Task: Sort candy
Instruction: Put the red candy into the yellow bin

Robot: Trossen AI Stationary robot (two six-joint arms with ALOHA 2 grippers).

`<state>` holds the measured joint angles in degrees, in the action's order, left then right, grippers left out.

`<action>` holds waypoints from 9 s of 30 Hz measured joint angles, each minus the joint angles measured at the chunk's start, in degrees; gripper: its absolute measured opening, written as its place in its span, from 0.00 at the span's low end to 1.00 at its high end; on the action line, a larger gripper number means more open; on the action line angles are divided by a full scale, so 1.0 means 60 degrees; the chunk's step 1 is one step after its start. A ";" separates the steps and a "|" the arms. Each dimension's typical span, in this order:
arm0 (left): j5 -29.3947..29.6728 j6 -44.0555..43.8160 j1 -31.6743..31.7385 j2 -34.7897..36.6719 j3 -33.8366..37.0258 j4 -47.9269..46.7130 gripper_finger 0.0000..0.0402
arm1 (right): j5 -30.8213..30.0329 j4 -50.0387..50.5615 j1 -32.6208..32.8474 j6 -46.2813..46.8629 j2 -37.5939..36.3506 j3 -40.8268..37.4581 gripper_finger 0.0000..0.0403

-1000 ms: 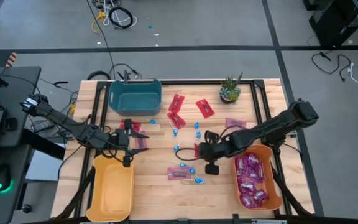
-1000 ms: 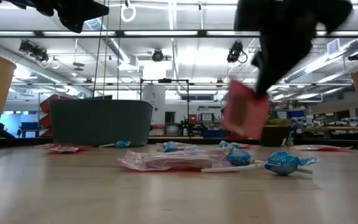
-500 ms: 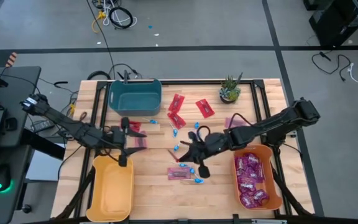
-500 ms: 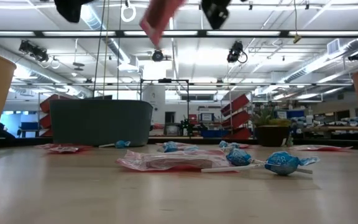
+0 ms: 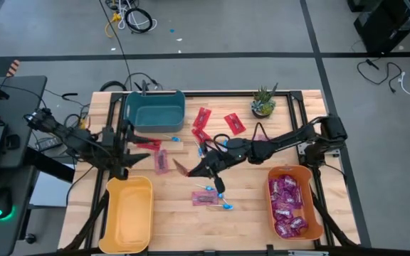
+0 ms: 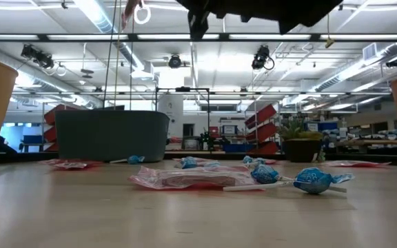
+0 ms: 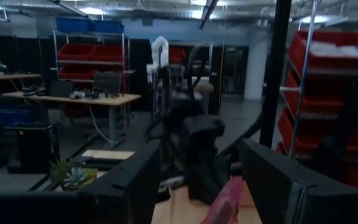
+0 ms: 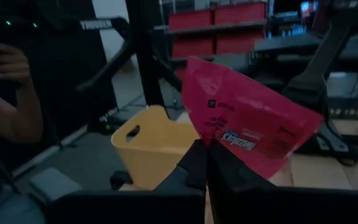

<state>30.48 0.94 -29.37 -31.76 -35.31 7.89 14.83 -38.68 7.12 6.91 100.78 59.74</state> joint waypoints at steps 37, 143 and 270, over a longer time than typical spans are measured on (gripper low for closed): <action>-0.0004 -0.0015 0.0002 0.1687 0.0000 0.0476 0.54 | 0.2560 -0.0494 -0.0158 0.1152 0.4881 0.5704 0.00; 0.0157 0.0238 0.0002 0.1681 0.0006 0.0053 0.54 | 0.1180 0.2478 -0.0229 0.4740 0.6326 0.7326 0.19; 0.0193 0.0053 0.0002 0.1674 0.0007 -0.0852 0.54 | -0.3031 0.6191 0.1773 0.0411 0.0217 0.0718 0.29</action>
<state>31.64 1.26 -29.36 -21.71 -35.27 2.78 -3.35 -1.53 17.76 9.38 102.08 64.05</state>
